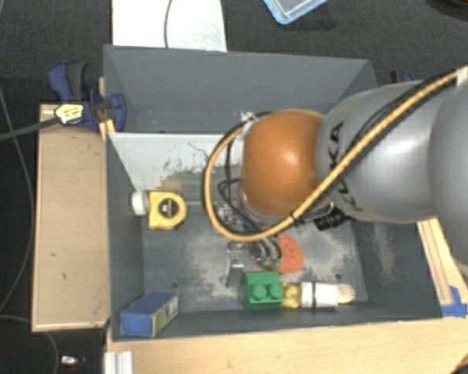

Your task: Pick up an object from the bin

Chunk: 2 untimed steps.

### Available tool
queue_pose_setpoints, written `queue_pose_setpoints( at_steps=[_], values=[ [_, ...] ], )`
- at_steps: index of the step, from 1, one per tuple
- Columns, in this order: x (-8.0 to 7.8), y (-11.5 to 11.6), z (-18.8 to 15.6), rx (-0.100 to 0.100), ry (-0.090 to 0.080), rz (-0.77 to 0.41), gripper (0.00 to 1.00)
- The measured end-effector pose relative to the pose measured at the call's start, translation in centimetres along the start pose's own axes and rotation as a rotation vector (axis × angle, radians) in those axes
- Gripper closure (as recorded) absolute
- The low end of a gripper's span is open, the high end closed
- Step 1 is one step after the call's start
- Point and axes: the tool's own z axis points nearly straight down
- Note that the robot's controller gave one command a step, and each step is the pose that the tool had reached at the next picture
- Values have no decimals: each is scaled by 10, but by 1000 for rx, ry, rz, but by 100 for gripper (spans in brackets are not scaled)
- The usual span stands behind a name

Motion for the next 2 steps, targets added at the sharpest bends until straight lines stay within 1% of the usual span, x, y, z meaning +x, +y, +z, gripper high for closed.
queue_pose_setpoints(
  at_steps=[1,2],
  values=[
    [-2,-1,-3,-1,-6,4,0],
    [2,-53,69,-3,-12,33,0]
  ],
)
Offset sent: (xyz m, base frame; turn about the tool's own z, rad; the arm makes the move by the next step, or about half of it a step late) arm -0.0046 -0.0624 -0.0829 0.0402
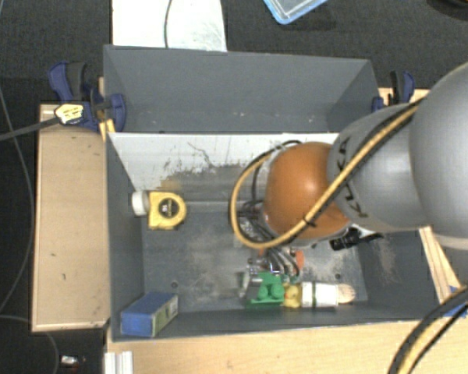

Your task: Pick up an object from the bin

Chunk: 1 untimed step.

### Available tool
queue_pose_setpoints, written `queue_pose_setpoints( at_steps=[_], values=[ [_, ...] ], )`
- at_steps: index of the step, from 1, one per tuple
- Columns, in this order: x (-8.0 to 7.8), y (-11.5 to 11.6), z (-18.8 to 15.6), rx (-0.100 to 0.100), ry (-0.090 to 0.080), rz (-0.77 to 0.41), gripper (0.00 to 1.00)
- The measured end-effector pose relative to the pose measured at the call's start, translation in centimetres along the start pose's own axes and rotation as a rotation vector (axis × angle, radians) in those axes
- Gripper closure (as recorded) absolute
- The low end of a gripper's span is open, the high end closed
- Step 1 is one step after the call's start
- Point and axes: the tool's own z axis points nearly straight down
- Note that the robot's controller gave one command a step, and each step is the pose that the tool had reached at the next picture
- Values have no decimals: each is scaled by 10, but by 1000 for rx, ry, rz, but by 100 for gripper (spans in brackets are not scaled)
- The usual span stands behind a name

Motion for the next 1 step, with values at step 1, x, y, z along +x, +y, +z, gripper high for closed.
queue_pose_setpoints(
  at_steps=[1],
  values=[
    [5,-14,9,-2,-2,7,0]
  ],
)
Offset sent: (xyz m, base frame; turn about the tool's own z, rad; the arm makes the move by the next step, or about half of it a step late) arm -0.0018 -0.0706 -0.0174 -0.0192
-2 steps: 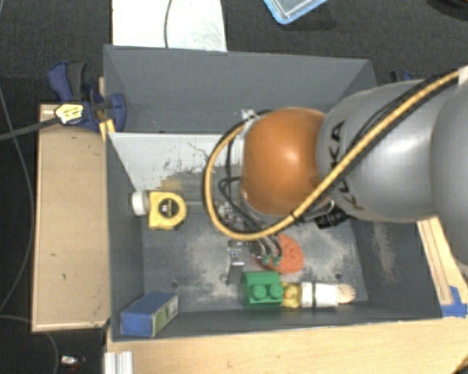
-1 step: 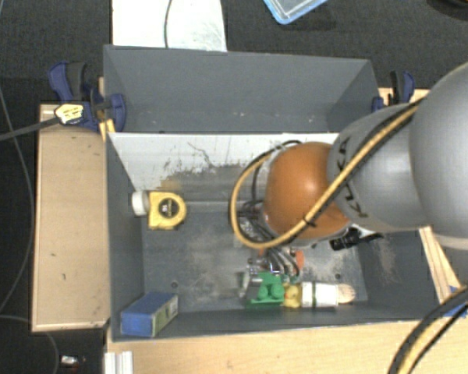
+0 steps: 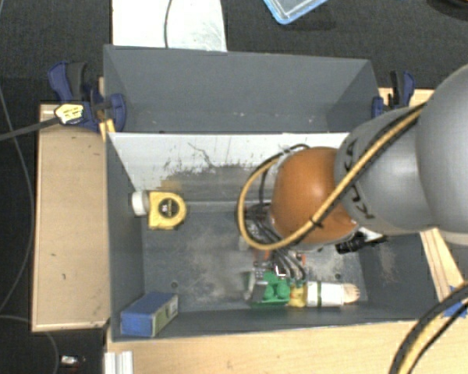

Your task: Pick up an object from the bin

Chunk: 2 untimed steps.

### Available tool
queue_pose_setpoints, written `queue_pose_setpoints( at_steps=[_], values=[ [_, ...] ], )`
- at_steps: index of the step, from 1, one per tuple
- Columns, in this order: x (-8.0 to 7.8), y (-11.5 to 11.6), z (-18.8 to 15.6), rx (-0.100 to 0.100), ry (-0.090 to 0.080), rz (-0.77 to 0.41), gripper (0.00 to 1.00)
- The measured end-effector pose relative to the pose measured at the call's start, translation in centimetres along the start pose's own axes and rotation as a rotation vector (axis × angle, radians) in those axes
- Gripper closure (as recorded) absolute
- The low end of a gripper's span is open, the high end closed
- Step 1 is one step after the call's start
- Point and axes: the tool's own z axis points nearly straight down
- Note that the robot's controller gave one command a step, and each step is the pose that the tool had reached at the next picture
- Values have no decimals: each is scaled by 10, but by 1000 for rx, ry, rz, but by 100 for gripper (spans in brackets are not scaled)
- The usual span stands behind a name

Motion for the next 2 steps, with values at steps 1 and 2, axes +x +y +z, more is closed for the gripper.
queue_pose_setpoints(
  at_steps=[1,2],
  values=[
    [-5,-52,6,3,5,-26,0],
    [12,-84,-4,-2,0,-176,0]
  ],
)
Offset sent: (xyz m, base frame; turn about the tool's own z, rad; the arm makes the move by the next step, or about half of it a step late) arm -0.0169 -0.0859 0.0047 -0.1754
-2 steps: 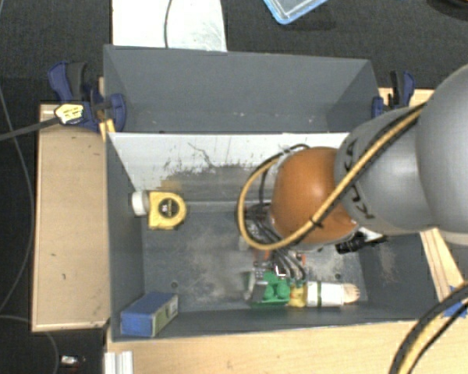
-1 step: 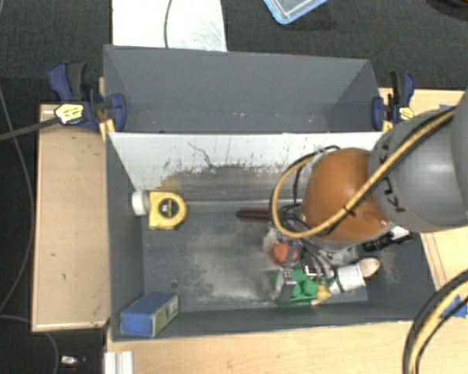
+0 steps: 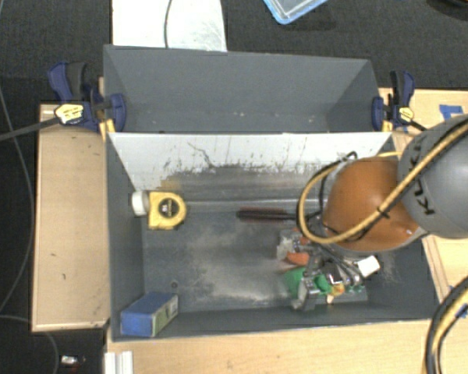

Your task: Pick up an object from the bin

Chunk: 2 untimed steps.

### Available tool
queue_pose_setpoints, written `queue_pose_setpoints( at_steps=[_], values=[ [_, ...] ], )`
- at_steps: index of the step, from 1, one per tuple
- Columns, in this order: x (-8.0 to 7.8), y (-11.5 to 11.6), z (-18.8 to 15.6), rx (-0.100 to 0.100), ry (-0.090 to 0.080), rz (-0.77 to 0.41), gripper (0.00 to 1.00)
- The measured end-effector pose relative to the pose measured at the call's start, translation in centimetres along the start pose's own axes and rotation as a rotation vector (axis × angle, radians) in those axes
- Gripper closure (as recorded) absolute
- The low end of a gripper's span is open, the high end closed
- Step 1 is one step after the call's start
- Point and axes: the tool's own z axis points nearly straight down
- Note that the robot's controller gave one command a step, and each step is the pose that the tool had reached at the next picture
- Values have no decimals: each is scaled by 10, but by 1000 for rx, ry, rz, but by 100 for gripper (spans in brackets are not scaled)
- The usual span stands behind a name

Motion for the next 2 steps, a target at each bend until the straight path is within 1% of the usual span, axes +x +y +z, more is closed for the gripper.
queue_pose_setpoints(
  at_steps=[1,2],
  values=[
    [7,-35,9,3,5,45,0],
    [-12,-40,15,1,-2,-42,0]
  ],
)
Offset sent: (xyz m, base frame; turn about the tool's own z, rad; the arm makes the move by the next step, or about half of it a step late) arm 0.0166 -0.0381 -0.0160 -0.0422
